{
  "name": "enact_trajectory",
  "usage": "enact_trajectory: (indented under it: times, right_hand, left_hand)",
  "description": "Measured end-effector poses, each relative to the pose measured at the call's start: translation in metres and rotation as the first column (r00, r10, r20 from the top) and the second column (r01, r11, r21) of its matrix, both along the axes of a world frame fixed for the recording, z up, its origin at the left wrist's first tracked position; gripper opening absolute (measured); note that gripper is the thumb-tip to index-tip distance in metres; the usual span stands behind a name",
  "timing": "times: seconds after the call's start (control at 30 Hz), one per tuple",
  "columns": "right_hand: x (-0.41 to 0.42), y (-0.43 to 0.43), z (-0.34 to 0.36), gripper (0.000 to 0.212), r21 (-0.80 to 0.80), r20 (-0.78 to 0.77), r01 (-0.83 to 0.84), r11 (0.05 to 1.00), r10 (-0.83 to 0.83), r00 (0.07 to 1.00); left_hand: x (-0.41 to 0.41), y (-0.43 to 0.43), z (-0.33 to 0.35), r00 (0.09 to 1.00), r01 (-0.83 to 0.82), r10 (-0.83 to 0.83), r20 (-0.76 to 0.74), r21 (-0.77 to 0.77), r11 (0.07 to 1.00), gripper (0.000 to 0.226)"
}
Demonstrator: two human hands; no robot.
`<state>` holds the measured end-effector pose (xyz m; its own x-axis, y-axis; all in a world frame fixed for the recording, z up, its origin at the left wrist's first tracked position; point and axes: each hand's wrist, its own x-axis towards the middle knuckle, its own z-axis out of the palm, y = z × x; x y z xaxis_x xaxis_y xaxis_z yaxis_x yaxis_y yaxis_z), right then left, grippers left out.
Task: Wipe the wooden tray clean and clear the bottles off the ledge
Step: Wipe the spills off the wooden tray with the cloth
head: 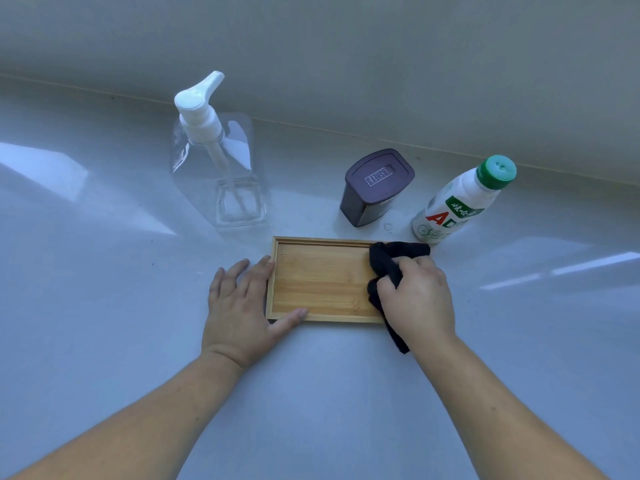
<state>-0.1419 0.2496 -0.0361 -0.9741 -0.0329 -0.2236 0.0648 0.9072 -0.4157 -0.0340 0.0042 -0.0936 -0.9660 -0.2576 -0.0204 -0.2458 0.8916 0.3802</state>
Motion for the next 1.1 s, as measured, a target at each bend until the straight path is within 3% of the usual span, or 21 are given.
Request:
enact_trajectory:
  times: [0.1,0.3,0.5,0.6,0.83,1.0,1.1]
  right_hand:
    - [-0.003,-0.042,-0.002,0.041,-0.040,-0.019,-0.055,0.998,0.054,0.998]
    - [0.015,-0.123,-0.006,0.033,-0.103,-0.028,-0.418,0.902,0.418,0.908]
    - [0.007,-0.101,-0.008,0.038,-0.026,-0.056,-0.569,0.822,0.567,0.822]
    - [0.008,-0.064,-0.007,0.043,-0.002,-0.068,-0.515,0.857,0.514,0.855]
    - [-0.001,0.032,-0.010,0.038,0.129,-0.120,-0.204,0.970,0.220,0.968]
    - [0.006,0.001,-0.016,0.040,0.102,-0.140,-0.065,0.993,0.079,0.987]
    - [0.021,-0.039,-0.016,0.040,0.012,-0.137,-0.145,0.989,0.145,0.980]
  left_hand:
    - [0.000,-0.001,-0.001,1.000,0.006,-0.006,-0.007,0.003,1.000,0.100]
    - [0.000,-0.002,-0.002,1.000,0.008,-0.008,-0.025,0.036,0.999,0.088]
    - [0.001,-0.002,-0.003,1.000,-0.009,0.010,-0.025,0.037,0.999,0.096]
    - [0.001,-0.002,-0.004,1.000,-0.014,0.014,-0.028,0.024,1.000,0.102]
    - [0.001,-0.002,-0.003,1.000,-0.005,0.005,-0.001,0.007,1.000,0.107]
    - [0.000,-0.002,-0.004,1.000,-0.001,0.001,0.006,-0.010,1.000,0.107]
    - [0.001,-0.001,-0.004,1.000,-0.003,0.003,-0.005,0.002,1.000,0.106]
